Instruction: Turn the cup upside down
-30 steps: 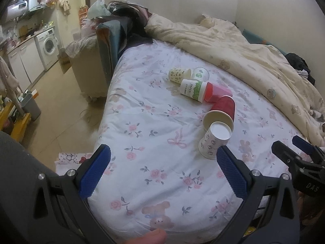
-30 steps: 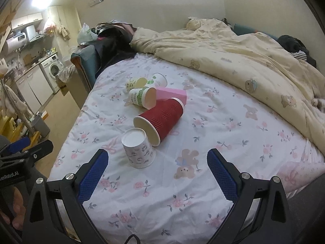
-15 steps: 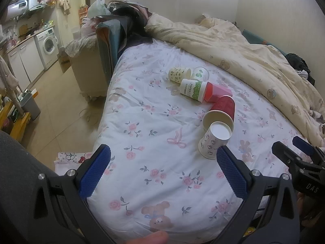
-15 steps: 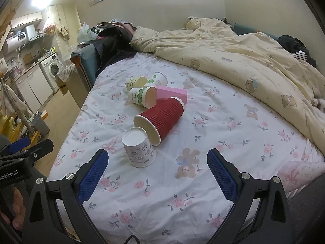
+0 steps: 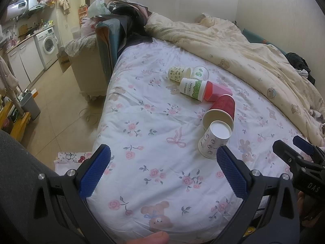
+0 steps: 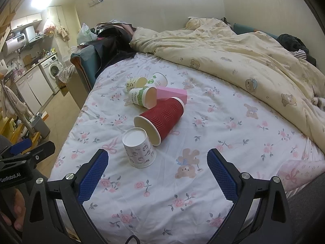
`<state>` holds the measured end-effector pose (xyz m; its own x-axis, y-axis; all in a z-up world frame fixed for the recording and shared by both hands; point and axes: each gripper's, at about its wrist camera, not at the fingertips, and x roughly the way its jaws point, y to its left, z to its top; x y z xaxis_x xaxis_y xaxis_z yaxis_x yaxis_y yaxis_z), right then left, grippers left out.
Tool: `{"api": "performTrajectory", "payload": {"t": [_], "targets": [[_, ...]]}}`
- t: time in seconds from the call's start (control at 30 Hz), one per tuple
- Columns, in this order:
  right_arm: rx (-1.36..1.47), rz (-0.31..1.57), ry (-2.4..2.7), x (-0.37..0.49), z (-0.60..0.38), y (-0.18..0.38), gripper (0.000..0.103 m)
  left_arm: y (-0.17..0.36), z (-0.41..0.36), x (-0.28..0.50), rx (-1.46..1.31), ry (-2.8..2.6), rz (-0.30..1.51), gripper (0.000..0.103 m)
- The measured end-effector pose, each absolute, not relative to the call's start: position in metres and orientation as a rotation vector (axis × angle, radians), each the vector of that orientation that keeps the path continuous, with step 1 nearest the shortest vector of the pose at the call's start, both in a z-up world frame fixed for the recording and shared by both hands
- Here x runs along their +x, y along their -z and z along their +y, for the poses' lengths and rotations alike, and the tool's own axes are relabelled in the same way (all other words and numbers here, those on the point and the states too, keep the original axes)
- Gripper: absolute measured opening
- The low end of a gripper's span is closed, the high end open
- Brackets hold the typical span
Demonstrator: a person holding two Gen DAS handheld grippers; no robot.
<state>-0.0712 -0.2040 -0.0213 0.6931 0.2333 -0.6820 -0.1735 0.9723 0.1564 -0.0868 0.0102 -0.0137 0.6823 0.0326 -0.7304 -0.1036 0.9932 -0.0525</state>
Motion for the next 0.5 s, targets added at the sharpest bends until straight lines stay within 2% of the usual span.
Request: {"api": "performTrajectory", "payload": {"t": [0.5], "targets": [[0.087,0.769,-0.221,-0.0709,-0.2054,0.0204,0.100,0.0141,0.0103,-0.0871,-0.092,-0.076,0.819,0.103]]}}
